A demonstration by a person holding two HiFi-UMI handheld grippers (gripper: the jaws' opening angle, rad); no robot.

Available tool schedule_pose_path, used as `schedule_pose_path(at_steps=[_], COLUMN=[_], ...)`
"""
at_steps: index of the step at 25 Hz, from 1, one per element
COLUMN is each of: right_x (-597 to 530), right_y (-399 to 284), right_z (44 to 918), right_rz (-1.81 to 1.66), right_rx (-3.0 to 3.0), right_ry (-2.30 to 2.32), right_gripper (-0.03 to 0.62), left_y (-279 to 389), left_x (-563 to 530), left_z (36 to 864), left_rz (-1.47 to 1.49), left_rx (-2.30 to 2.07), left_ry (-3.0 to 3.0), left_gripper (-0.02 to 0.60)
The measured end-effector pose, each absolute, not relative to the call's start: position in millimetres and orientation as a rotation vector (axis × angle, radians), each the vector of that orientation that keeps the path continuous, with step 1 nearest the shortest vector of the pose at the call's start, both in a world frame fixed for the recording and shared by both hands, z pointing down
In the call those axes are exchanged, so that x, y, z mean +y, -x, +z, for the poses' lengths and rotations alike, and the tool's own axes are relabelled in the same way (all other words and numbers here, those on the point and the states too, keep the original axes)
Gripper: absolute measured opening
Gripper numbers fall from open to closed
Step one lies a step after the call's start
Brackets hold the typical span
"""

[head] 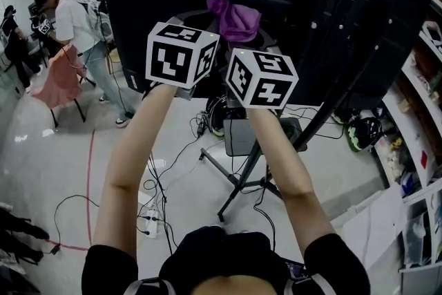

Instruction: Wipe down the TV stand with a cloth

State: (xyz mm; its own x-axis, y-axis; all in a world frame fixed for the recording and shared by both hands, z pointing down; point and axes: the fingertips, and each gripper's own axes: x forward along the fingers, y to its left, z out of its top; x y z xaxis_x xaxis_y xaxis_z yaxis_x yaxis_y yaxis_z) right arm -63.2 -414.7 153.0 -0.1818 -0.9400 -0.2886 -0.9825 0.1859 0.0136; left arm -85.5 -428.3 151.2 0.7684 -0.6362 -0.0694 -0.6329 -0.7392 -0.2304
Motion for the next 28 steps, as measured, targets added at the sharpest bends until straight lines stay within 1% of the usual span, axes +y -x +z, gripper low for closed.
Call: schedule_pose_path(at_steps=[4,8,11,22,28], right_x=[-429.5,-434.6,-438.0,-416.3,-410.0], right_y=[88.2,85.4,70.8,-18.9,-25.9], right_z=[162.7,164.1,161.8,157.0,157.9], right_rz=[0.287,0.281,0.288,0.232,0.226], right_rx=[2.289,2.277,2.260,2.151,2.186], right_ry=[1.839,1.858,1.882,1.966,1.942], right_gripper=[0.064,0.064,0.064,0.064,0.064], left_y=[111.6,108.5,93.5,2.9,-5.9], left_x=[-442.9,-448.9,-452.8,-434.1,-430.3], left_z=[162.7,165.0,164.2,163.0,164.9], left_rz=[-0.007,-0.013,-0.013,-0.069,-0.068], left_rx=[1.053,1.046,1.024,0.902,0.933], left_ry=[2.739,2.746,2.754,2.775,2.792], left_gripper=[0.006,0.006,0.006,0.006,0.006])
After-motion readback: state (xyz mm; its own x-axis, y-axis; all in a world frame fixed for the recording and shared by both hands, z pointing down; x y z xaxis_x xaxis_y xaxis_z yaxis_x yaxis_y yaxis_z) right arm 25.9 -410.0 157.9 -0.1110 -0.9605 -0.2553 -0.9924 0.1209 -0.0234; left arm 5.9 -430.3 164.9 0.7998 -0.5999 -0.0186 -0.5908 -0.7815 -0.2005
